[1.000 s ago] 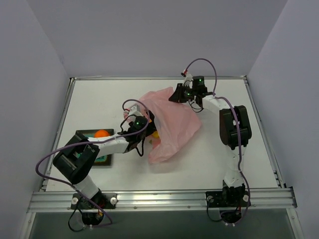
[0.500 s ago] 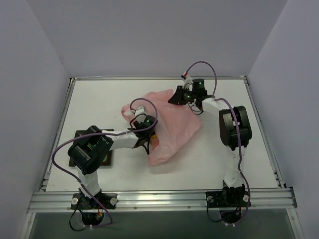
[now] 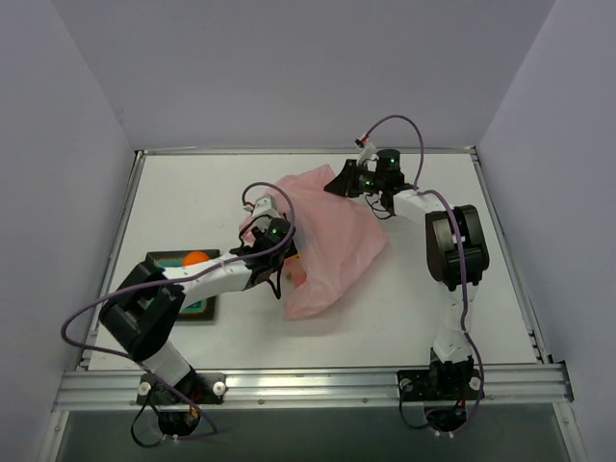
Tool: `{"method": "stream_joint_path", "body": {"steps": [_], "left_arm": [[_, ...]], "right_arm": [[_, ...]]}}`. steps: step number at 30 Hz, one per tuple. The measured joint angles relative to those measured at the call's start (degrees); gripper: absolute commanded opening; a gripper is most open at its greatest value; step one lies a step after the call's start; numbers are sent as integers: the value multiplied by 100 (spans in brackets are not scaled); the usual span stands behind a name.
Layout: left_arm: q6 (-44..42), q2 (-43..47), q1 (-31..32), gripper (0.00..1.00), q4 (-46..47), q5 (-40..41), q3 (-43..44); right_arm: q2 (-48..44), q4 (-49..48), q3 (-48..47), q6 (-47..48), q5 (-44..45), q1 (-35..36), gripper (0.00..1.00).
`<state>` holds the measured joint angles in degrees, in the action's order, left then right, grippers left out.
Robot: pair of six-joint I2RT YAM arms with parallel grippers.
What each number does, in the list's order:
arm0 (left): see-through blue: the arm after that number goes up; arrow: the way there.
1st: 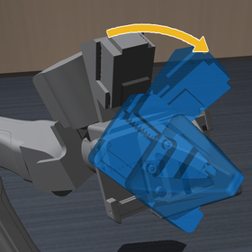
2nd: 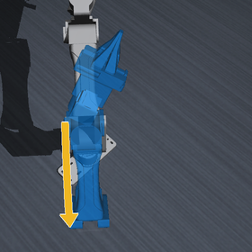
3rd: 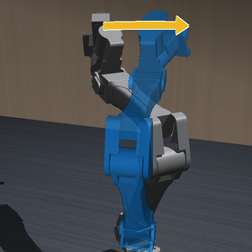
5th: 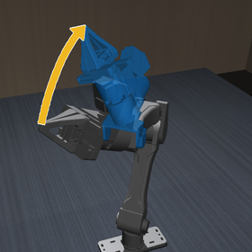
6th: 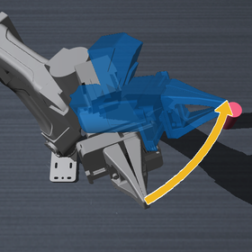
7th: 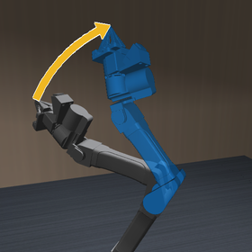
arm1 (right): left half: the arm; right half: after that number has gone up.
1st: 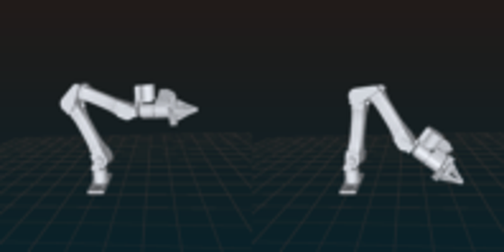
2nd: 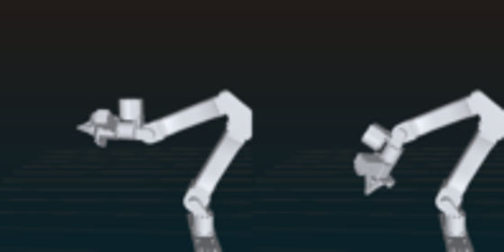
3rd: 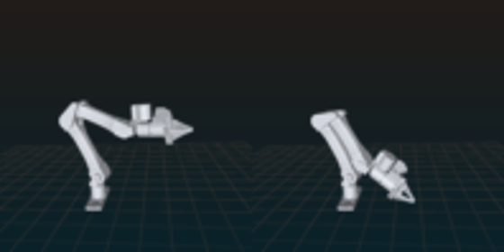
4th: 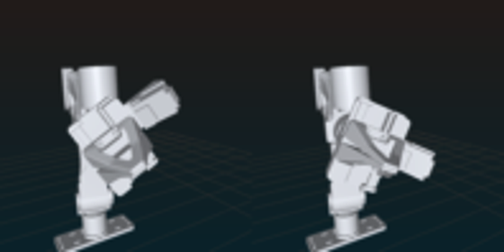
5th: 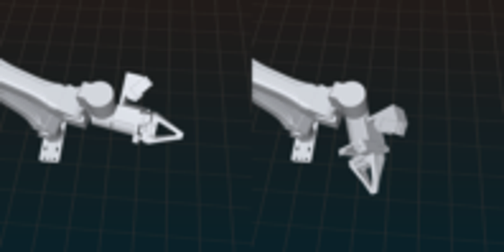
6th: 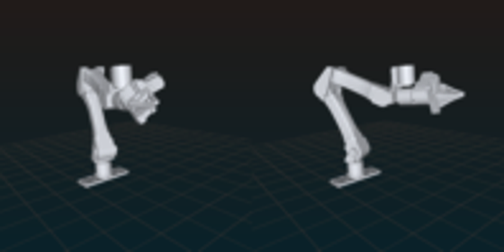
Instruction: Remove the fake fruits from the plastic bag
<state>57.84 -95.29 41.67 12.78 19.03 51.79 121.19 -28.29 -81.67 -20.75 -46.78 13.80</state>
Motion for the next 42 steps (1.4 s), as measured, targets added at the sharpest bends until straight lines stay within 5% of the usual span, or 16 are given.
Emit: {"method": "stream_joint_path", "body": {"steps": [10, 17, 24, 35, 42], "left_arm": [[-487, 2302, -195, 24, -852, -149, -474], [-717, 4148, -553, 24, -3248, 205, -938], [-682, 6393, -2000, 25, -5187, 1014, -916], [-238, 4225, -4113, 25, -4365, 459, -1235], [-146, 3805, -4854, 31, -3724, 203, -1268]], "right_arm": [[138, -1956, 374, -1397, -343, -306, 10], [483, -3088, 378, -2282, -455, -358, 11], [632, -3644, 439, -2774, -476, -348, 13], [632, -3958, 616, -3025, -472, -168, 14], [632, -3950, 734, -2981, -472, -120, 14]]}}
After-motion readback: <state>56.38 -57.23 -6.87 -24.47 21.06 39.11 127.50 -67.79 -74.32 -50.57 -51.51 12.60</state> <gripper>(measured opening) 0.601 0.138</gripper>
